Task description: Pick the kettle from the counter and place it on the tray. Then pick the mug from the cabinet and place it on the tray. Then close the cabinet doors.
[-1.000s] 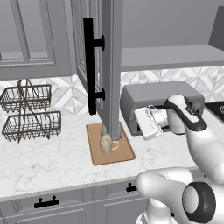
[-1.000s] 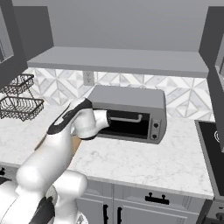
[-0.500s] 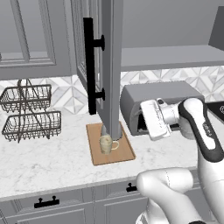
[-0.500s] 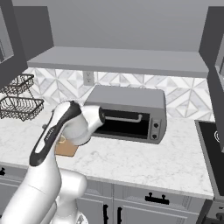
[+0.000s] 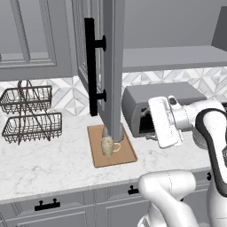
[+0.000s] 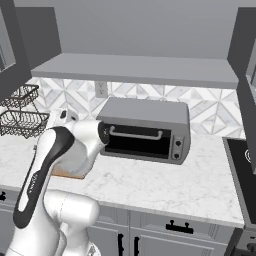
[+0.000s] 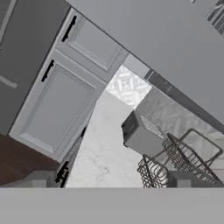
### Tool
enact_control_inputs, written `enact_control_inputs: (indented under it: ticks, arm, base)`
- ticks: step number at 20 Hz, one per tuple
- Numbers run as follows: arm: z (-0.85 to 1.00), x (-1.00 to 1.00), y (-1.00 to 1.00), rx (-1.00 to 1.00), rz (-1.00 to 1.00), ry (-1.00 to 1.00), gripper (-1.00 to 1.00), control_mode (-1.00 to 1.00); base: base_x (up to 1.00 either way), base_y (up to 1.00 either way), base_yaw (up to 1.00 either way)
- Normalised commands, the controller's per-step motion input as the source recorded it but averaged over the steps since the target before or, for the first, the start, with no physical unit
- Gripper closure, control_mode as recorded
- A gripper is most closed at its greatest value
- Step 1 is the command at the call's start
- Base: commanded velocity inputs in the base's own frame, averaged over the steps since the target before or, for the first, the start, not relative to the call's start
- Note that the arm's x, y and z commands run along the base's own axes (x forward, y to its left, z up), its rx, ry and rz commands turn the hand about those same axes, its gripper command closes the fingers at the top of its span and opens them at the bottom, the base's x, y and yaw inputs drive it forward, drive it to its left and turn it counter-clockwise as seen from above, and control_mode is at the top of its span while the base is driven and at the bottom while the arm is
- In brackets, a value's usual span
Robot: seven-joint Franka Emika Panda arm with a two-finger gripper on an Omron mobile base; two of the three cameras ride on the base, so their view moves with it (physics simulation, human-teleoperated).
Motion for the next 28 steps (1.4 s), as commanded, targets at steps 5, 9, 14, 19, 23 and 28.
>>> enact_control_inputs:
  ticks: [5, 9, 14, 19, 23, 28]
  arm:
    - [0.48, -0.62, 0.07, 0.00, 0.04, -0.32, -1.00, -1.00]
    - [0.34, -0.71, 0.13, 0.00, 0.00, -0.40, -1.00, -1.00]
    - [0.37, -0.73, 0.20, 0.00, 0.01, -0.45, -1.00, -1.00]
    - [0.32, -0.72, 0.28, -0.01, 0.01, -0.34, -1.00, -1.00]
    - [0.13, -0.67, 0.45, -0.01, -0.03, -0.20, -1.00, -1.00]
    - [0.07, -0.67, 0.52, -0.02, -0.11, -0.10, -1.00, -1.00]
  base:
    - [0.00, 0.00, 0.00]
    - [0.00, 0.00, 0.00]
    - [0.00, 0.00, 0.00]
    - [0.00, 0.00, 0.00]
    - [0.00, 0.00, 0.00]
    - [0.00, 0.00, 0.00]
